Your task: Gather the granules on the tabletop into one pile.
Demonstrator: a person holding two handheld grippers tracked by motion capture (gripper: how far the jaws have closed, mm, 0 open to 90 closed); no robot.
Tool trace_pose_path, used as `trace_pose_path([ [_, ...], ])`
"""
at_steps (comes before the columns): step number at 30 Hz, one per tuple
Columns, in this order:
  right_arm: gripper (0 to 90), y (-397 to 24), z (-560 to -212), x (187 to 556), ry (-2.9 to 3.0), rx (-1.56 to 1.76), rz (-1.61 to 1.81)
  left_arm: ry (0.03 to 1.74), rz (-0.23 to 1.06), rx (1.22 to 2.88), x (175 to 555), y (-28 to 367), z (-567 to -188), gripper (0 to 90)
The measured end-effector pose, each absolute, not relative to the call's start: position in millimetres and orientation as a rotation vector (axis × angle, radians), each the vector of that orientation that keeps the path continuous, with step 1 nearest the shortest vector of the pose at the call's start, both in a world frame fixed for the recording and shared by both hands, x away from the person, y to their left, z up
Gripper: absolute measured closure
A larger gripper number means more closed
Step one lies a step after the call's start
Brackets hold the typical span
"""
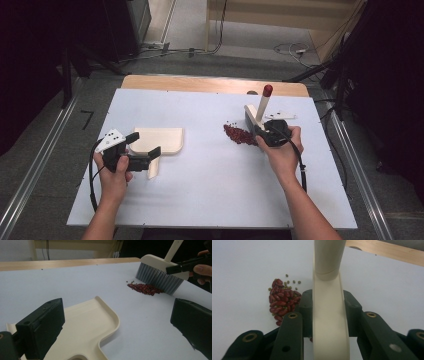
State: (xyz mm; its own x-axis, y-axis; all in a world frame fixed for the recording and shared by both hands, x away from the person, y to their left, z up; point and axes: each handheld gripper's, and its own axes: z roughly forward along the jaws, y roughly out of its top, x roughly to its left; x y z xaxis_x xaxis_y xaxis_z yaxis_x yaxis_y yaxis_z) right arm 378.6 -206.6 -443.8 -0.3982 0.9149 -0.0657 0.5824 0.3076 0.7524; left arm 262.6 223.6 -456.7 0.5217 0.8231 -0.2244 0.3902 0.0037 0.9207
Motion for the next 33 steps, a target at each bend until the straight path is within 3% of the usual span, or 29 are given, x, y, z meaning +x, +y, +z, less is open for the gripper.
trace_pose_path([
  [25, 65.7, -211.7, -441.1, 377.2, 2.126, 1.272, 0.935, 1.055, 0.466, 1.614, 262.8, 221.3, -456.7, 0.0],
  [33, 65.7, -215.4, -428.0, 410.5, 2.25, 0.859, 0.946, 1.057, 0.465, 1.611, 263.0, 222.0, -456.6, 0.0],
])
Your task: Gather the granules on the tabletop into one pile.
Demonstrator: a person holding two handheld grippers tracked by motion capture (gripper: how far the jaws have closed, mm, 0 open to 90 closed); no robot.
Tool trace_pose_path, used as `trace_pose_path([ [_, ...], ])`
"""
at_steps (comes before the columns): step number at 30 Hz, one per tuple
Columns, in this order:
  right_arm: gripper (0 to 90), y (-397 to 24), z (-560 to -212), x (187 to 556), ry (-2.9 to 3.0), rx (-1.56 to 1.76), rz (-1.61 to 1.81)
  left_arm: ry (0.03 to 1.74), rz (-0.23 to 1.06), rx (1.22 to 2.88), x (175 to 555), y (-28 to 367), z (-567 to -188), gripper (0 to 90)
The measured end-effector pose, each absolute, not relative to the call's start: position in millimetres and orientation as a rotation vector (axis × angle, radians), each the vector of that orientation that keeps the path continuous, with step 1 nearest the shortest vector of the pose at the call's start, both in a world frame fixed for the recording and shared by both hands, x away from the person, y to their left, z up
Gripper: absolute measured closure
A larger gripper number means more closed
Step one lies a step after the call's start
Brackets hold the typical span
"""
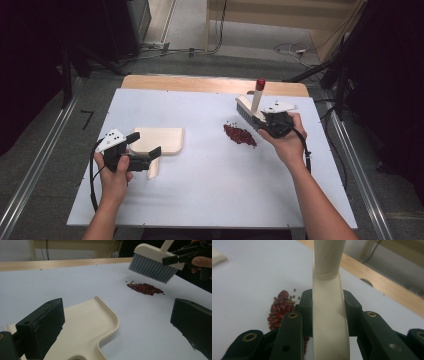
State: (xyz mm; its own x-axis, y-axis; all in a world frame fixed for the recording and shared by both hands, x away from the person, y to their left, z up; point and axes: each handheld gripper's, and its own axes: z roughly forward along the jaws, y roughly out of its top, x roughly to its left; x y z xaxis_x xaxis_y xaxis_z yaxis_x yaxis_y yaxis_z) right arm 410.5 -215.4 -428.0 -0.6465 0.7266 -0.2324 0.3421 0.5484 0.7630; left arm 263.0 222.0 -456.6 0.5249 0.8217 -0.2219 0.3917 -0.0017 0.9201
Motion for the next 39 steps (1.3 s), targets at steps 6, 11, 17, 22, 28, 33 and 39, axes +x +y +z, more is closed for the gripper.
trace_pose_path([
  [6, 65.8, -205.4, -436.1, 431.6, 2.366, 0.645, 0.907, 1.058, 0.466, 1.614, 262.8, 222.6, -456.8, 0.0],
  [11, 65.7, -200.2, -443.3, 429.0, 2.448, 0.527, 0.915, 1.061, 0.464, 1.61, 263.1, 223.4, -457.5, 0.0],
  [17, 65.8, -203.5, -438.0, 416.2, 2.496, 0.47, 0.907, 1.058, 0.463, 1.613, 263.9, 221.5, -457.6, 0.0],
  [22, 65.7, -212.5, -431.5, 409.6, 2.488, 0.462, 0.933, 1.058, 0.462, 1.617, 264.0, 220.0, -457.9, 0.0],
  [28, 65.7, -218.3, -427.0, 409.5, 2.443, 0.549, 0.991, 1.059, 0.464, 1.623, 264.2, 219.1, -458.2, 0.0],
  [33, 65.7, -219.7, -428.0, 411.1, 2.401, 0.642, 0.989, 1.058, 0.465, 1.623, 263.8, 219.9, -458.1, 0.0],
  [39, 65.7, -236.3, -431.5, 407.9, 2.308, 0.838, 1.046, 1.058, 0.464, 1.619, 264.3, 221.0, -458.2, 0.0],
])
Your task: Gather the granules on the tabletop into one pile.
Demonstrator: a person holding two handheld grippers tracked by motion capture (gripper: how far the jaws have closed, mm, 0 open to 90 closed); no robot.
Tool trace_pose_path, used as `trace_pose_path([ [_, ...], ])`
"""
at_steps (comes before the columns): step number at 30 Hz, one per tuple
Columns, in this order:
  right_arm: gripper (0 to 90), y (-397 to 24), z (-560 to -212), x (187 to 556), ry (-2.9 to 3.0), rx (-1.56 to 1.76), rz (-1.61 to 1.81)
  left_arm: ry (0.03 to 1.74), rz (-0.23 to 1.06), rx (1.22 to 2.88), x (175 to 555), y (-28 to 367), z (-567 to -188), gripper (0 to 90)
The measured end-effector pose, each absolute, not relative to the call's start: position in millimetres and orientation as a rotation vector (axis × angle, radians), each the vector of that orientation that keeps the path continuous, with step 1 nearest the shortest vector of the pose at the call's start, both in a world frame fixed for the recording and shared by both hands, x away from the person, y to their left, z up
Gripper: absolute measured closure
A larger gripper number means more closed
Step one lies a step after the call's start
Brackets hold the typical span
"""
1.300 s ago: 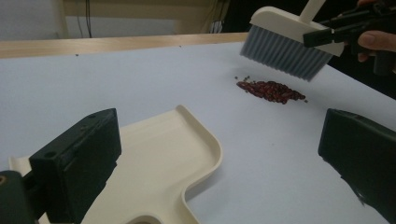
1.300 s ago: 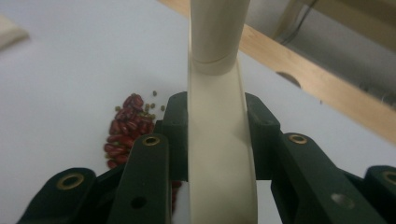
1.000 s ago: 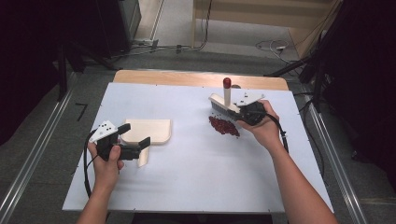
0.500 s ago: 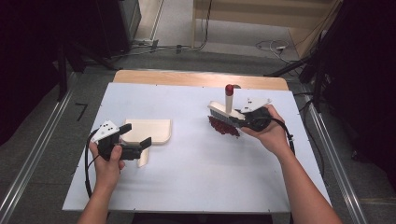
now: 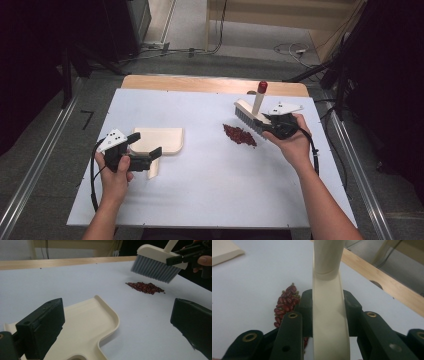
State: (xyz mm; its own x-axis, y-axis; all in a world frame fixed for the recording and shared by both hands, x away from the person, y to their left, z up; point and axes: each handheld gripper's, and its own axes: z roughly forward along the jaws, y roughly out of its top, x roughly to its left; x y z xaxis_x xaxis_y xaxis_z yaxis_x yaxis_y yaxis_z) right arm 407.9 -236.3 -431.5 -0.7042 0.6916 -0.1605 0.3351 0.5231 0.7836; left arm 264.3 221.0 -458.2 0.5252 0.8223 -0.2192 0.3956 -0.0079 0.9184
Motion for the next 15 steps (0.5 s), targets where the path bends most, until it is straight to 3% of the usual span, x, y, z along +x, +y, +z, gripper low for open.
trace_pose_path([
  [7, 65.7, -245.5, -449.7, 403.3, 2.317, 0.933, 1.036, 1.054, 0.462, 1.628, 264.3, 218.7, -458.0, 0.0],
  [15, 65.7, -244.6, -443.4, 391.0, 2.288, 0.92, 1.074, 1.057, 0.465, 1.631, 264.2, 217.8, -458.7, 0.0],
])
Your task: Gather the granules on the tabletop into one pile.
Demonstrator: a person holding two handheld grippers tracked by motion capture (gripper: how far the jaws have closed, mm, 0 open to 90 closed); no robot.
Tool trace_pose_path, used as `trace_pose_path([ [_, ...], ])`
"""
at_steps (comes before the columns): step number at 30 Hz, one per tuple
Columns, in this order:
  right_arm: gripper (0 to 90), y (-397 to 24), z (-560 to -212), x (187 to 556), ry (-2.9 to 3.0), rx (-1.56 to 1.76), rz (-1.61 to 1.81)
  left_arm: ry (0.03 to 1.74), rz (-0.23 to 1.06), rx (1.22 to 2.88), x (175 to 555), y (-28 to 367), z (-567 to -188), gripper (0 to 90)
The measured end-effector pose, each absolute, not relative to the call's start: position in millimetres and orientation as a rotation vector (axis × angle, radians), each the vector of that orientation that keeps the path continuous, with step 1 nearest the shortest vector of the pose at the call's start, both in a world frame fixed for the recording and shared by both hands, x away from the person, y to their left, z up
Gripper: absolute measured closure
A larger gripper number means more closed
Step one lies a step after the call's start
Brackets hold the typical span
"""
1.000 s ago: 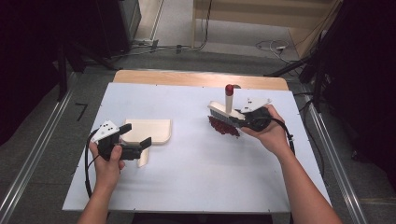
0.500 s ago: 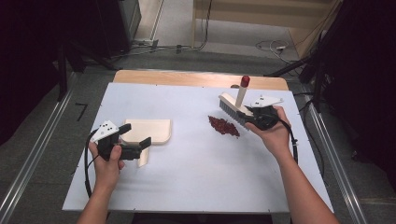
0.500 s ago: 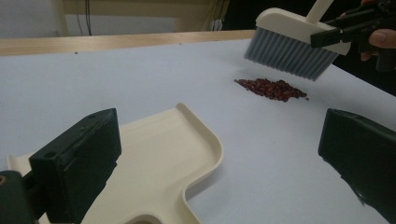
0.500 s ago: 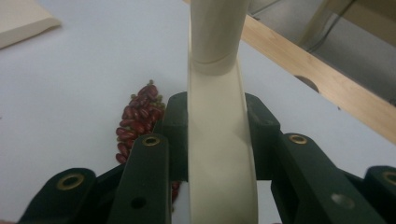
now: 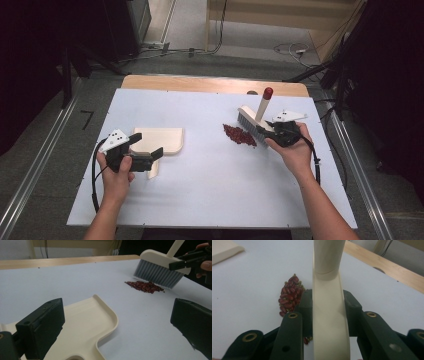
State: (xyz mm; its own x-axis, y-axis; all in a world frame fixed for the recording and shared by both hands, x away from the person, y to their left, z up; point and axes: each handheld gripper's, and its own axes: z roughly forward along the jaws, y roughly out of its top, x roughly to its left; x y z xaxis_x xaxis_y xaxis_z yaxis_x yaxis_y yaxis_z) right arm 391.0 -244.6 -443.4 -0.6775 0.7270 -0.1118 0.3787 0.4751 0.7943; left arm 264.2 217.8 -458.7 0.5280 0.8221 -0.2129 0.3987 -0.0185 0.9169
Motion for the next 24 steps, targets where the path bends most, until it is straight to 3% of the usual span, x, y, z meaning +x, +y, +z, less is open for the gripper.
trace_pose_path([
  [10, 65.7, -264.6, -425.6, 361.1, 2.167, 1.054, 1.206, 1.055, 0.468, 1.625, 262.4, 218.2, -457.6, 0.0],
  [24, 65.7, -299.1, -428.5, 323.1, 2.123, 1.156, 1.268, 1.05, 0.475, 1.621, 258.7, 215.9, -456.7, 0.0],
])
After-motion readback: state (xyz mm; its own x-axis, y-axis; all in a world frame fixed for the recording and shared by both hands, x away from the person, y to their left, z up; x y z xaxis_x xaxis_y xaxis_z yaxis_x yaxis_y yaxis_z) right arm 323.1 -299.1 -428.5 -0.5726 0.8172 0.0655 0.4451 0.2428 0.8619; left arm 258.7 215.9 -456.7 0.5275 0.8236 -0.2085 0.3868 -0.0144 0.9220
